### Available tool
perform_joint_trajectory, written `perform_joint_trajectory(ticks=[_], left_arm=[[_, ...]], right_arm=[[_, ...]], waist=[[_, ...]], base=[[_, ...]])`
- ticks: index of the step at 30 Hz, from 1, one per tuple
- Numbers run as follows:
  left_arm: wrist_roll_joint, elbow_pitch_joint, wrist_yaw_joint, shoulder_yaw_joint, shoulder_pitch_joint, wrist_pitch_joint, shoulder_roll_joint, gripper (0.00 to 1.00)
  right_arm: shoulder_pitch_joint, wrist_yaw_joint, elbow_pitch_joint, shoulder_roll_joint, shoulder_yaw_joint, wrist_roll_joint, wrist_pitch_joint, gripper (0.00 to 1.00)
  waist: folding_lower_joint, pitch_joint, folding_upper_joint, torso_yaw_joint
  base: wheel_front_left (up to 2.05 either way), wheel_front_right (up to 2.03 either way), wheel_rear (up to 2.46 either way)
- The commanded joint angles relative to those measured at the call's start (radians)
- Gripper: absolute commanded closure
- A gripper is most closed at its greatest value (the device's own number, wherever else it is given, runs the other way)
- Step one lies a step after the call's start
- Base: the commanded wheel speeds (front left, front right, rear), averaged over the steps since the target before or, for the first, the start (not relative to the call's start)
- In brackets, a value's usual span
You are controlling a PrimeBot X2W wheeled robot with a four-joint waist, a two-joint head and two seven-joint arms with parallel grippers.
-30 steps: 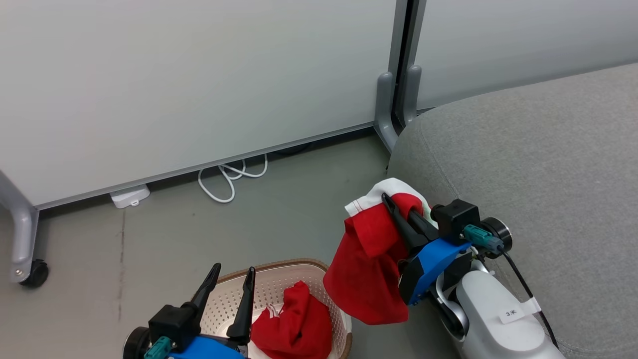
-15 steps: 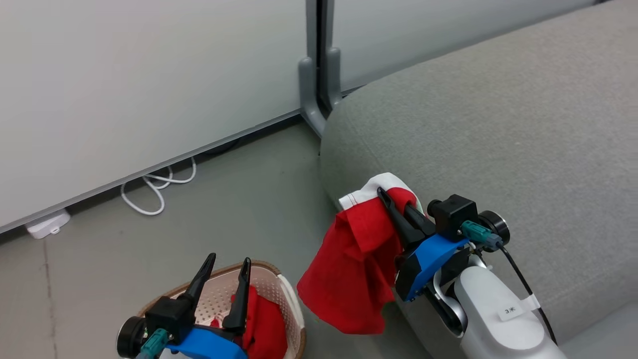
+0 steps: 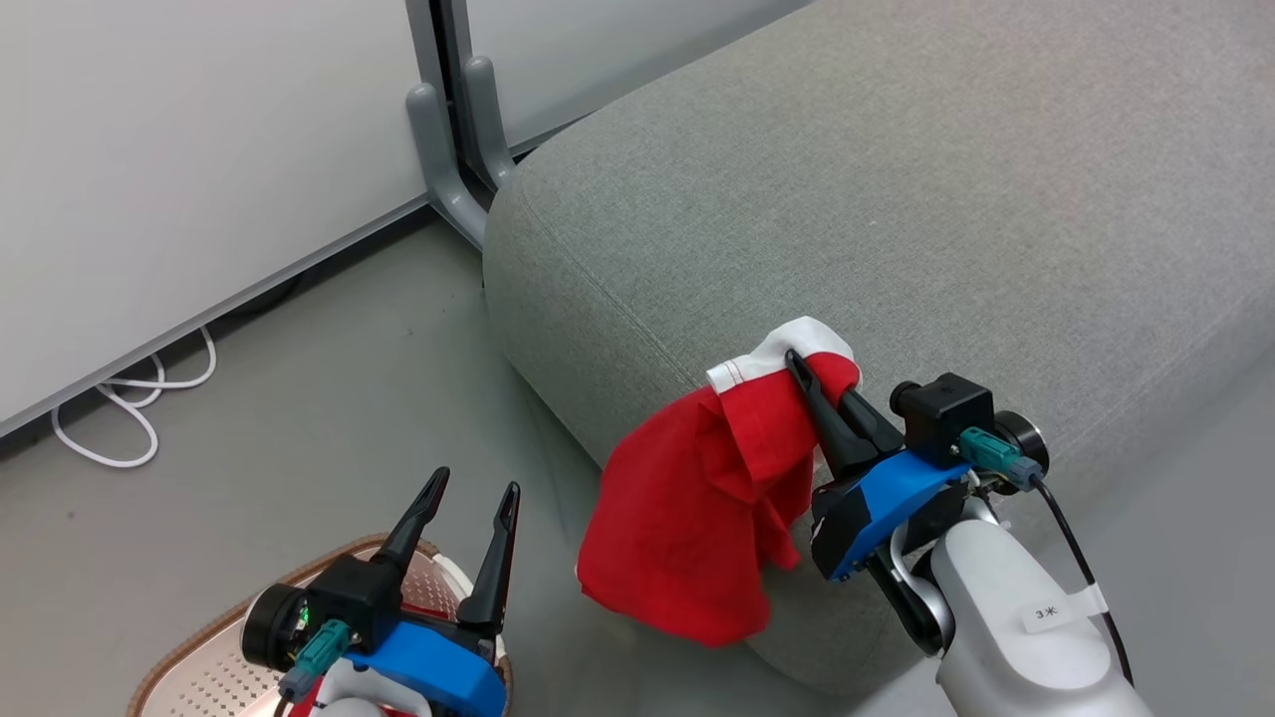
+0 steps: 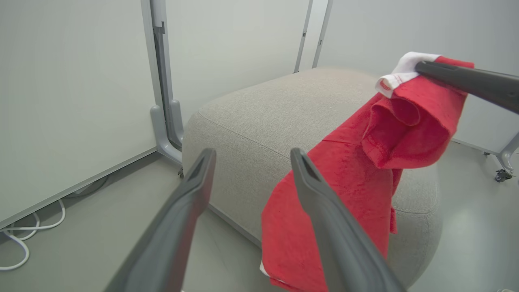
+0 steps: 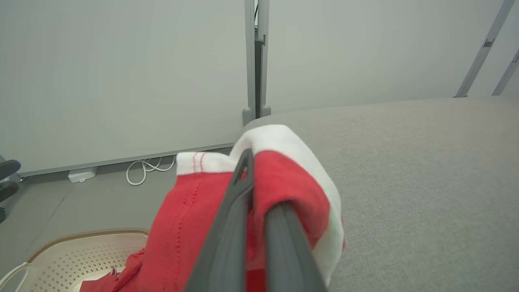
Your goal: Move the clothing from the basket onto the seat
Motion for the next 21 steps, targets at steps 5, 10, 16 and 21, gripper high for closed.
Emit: perform_joint_trajectory(ticks=[5, 10, 16, 21], left_arm=[[-0.016, 0.019, -0.001, -0.029, -0.046, -0.005, 0.014, 0.00], [-0.033, 0.032, -0.001, -0.054, -0.069, -0.005, 0.021, 0.00], [-0.039, 0.038, -0.001, -0.055, -0.080, -0.005, 0.029, 0.00], [-0.032, 0.027, -0.001, -0.035, -0.070, -0.005, 0.035, 0.00]], right_arm=[[0.026, 0.000, -0.019, 0.000, -0.033, -0.019, -0.012, 1.00], [0.040, 0.000, -0.034, 0.000, -0.048, -0.024, -0.012, 1.00], [0.025, 0.000, -0.041, 0.000, -0.057, -0.015, 0.002, 1.00], [-0.044, 0.000, -0.028, 0.000, -0.055, 0.016, 0.031, 1.00]], waist=[[0.0000, 0.020, 0.0000, -0.013], [0.0000, 0.025, 0.0000, -0.015], [0.0000, 0.028, 0.0000, -0.013], [0.0000, 0.044, 0.0000, -0.011]], base=[[0.00, 0.00, 0.00], [0.00, 0.00, 0.00], [0.00, 0.00, 0.00], [0.00, 0.00, 0.00]])
